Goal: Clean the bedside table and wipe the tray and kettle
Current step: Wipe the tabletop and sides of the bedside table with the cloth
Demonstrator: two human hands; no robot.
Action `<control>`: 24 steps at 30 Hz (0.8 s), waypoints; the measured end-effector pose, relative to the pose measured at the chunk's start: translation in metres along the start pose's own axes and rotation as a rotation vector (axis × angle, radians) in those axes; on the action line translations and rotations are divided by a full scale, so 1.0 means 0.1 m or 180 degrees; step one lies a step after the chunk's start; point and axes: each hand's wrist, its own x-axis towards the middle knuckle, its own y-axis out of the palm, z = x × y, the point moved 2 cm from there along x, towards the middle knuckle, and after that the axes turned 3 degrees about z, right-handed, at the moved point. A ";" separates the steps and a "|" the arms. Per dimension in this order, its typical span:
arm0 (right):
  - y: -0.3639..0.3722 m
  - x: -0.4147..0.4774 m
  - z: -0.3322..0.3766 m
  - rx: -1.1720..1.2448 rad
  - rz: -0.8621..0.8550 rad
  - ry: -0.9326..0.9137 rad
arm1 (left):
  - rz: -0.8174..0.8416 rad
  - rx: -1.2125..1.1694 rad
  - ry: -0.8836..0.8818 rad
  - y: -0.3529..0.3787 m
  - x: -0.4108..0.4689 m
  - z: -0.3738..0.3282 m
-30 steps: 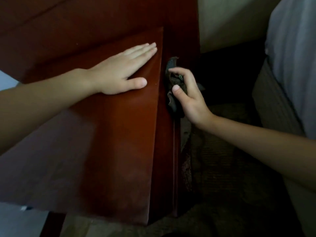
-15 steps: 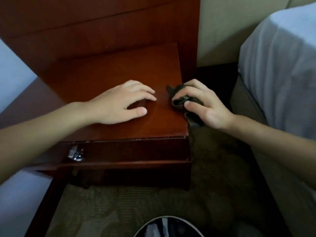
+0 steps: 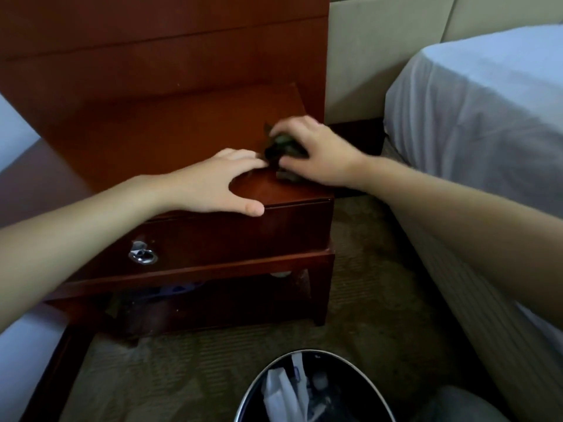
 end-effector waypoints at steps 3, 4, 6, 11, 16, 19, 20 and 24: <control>0.08 -0.07 -0.01 -0.0489 0.0293 0.0588 | -0.0261 -0.0155 -0.0154 0.02 -0.06 -0.08; 0.08 -0.08 0.02 -0.0366 0.0264 0.0625 | -0.0241 -0.0156 -0.0184 0.02 -0.07 -0.11; 0.07 -0.08 0.07 -0.0382 0.0276 0.0547 | -0.0151 -0.0172 -0.0255 -0.03 -0.07 -0.15; 0.04 -0.19 0.07 -0.0564 0.0157 0.0382 | -0.0081 -0.0290 -0.0344 -0.07 -0.10 -0.18; -0.05 -0.39 0.04 -0.0008 -0.0222 0.0328 | -0.0638 -0.1099 -0.0191 -0.17 0.00 -0.26; -0.38 -0.80 -0.01 0.0327 -0.0830 0.0632 | -0.0559 -0.1329 0.0318 -0.27 0.28 -0.58; -0.52 -0.96 -0.03 0.0347 -0.1022 0.0777 | -0.0477 -0.1321 0.0496 -0.28 0.38 -0.73; -1.07 -1.61 -0.07 0.0160 -0.1473 0.1335 | -0.0279 -0.1153 0.1045 -0.27 0.81 -1.47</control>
